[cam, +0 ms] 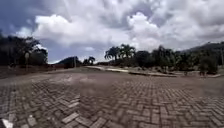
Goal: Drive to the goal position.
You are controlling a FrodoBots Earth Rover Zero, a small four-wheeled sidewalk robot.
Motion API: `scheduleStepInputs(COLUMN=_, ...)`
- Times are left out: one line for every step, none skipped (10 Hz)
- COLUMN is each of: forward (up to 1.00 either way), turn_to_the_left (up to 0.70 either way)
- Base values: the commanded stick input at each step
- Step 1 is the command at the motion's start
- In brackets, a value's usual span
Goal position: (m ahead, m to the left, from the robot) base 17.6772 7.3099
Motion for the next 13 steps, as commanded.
scheduleStepInputs(forward=1.00, turn_to_the_left=0.04)
scheduleStepInputs(forward=1.00, turn_to_the_left=0.00)
scheduleStepInputs(forward=1.00, turn_to_the_left=0.10)
scheduleStepInputs(forward=1.00, turn_to_the_left=0.27)
scheduleStepInputs(forward=1.00, turn_to_the_left=0.18)
scheduleStepInputs(forward=1.00, turn_to_the_left=0.00)
scheduleStepInputs(forward=1.00, turn_to_the_left=0.00)
scheduleStepInputs(forward=1.00, turn_to_the_left=0.00)
scheduleStepInputs(forward=1.00, turn_to_the_left=0.00)
scheduleStepInputs(forward=1.00, turn_to_the_left=0.00)
scheduleStepInputs(forward=1.00, turn_to_the_left=0.00)
scheduleStepInputs(forward=1.00, turn_to_the_left=0.00)
scheduleStepInputs(forward=1.00, turn_to_the_left=0.06)
